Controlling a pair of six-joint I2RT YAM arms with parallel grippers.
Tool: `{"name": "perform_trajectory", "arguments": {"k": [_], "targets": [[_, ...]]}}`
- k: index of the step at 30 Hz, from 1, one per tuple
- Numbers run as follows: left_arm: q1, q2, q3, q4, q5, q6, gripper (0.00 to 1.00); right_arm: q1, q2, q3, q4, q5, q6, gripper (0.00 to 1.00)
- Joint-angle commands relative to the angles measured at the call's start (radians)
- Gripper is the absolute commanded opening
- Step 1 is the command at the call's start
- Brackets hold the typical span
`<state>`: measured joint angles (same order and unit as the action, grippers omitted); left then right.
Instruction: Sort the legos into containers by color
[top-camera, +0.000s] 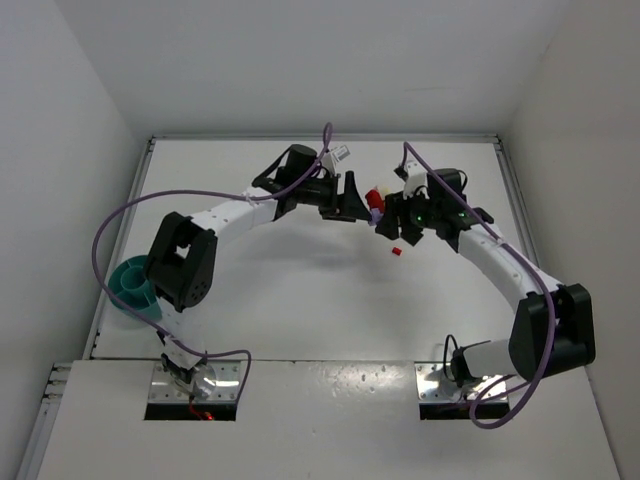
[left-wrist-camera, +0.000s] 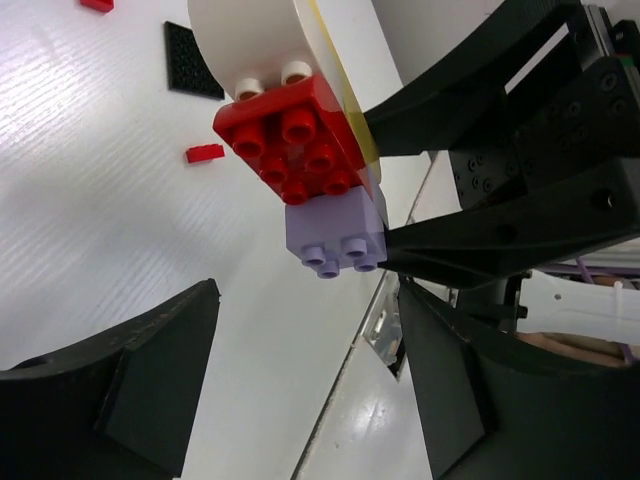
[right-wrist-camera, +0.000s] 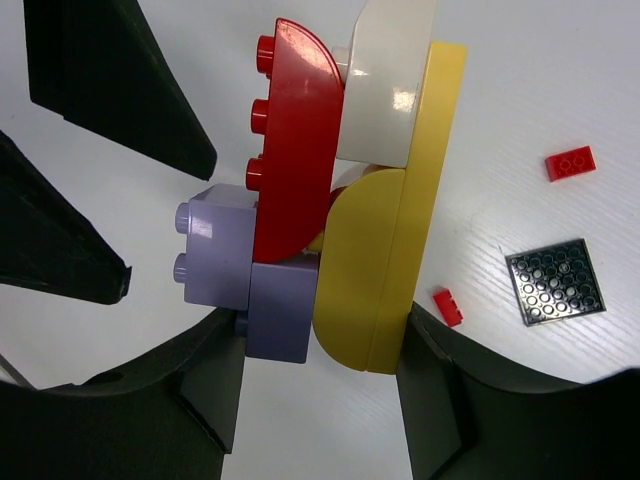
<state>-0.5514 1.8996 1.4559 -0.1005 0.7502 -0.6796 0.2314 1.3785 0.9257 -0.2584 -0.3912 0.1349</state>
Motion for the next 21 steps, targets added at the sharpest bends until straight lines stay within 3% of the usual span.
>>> {"name": "perform_trajectory", "arguments": {"k": [1,12,21], "targets": [[-0.007,0.001,-0.011,0.096,0.027,-0.067,0.76,0.017,-0.021,0.012,0.057,0.029,0.035,0.00],[-0.007,0.021,-0.075,0.281,0.116,-0.239,0.67,0.072,-0.012,0.002,0.057,0.058,0.025,0.00],[-0.016,0.021,-0.108,0.303,0.117,-0.259,0.46,0.082,-0.012,0.012,0.067,0.092,0.015,0.00]]}}
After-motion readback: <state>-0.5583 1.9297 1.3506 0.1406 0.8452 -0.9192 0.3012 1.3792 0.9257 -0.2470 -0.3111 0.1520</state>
